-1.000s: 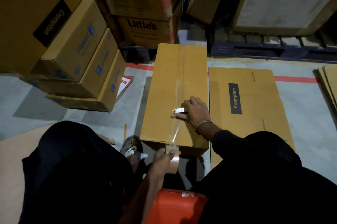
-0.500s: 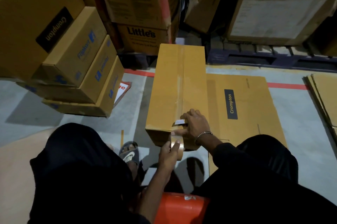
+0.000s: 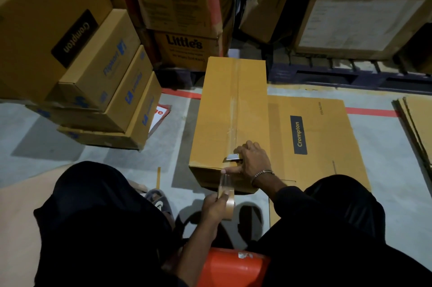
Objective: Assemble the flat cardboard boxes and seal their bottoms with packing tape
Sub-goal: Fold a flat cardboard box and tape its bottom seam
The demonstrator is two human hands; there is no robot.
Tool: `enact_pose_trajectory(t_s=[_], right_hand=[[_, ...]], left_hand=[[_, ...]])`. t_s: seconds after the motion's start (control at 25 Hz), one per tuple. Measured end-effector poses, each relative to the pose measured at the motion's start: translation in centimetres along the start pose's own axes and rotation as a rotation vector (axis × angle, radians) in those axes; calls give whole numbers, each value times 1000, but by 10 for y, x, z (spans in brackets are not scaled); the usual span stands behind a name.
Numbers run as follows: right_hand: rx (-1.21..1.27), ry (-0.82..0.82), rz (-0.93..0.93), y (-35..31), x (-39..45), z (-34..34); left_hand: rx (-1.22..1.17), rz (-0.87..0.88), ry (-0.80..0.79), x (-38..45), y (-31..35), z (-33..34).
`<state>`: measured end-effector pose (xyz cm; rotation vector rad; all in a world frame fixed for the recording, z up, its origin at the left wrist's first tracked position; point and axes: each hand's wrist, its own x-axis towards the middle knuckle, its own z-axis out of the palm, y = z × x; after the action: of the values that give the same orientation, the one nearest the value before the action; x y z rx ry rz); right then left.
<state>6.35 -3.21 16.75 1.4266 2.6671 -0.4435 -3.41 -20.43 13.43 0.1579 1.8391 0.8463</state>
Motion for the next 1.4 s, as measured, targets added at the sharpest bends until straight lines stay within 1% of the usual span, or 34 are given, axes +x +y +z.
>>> enact_pose_trajectory(t_s=[0.08,0.12,0.2,0.24,0.32,0.4,0.48,0.52,0.56,0.6,0.64,0.68,0.72,0.8,0.84,0.88,0.96,1.08,1.16,1.4], right_hand=[[20,-57,36,-5,-1,-6],[67,-90,66,-9,-1,-10],[258,-180,171,-16,-3,-25],[412,-244,259,-17,-5,-34],[810,-389,461,-13,-16,-52],[1159,-471,600,-5,-35,-69],[1499,-479,652,1,-56,-83],[1598,-448,656,3,-64,-86],[1637,-408,640,4,-73,-88],[1620,-368,620,3,-79,-88],[1541,-333,588,2,-83,-84],[1392,-295,533,0,-87,-79],[1169,-243,452,-2,-88,-74],[677,-127,235,-7,-88,-62],[505,-76,156,-11,-88,-57],[403,-44,106,-15,-88,-52],[313,-28,57,-21,-86,-43],[227,-69,-3,-28,-84,-32],[162,-93,-41,-32,-84,-31],[8,-84,-114,-45,-86,-32]], left_hand=[[21,5,67,0,0,-3],[12,14,81,-3,3,-6],[-25,42,89,-4,5,-11],[-32,45,74,-2,7,-11],[-61,48,22,-1,10,-12],[-94,33,-48,-2,13,-12],[-158,3,-93,-6,19,-18],[-181,-13,-109,-7,21,-19],[-189,-27,-119,-7,23,-20],[-196,-32,-124,-9,24,-20],[-214,-31,-124,-11,25,-20],[-229,-24,-124,-13,25,-21],[-241,-13,-128,-13,24,-22],[-238,9,-129,-13,21,-24],[-239,19,-128,-13,21,-24],[-243,29,-128,-12,20,-25],[-238,34,-119,-12,20,-25],[-254,40,-106,-12,20,-25],[-257,37,-101,-9,19,-24],[-249,18,-72,-6,20,-22]])
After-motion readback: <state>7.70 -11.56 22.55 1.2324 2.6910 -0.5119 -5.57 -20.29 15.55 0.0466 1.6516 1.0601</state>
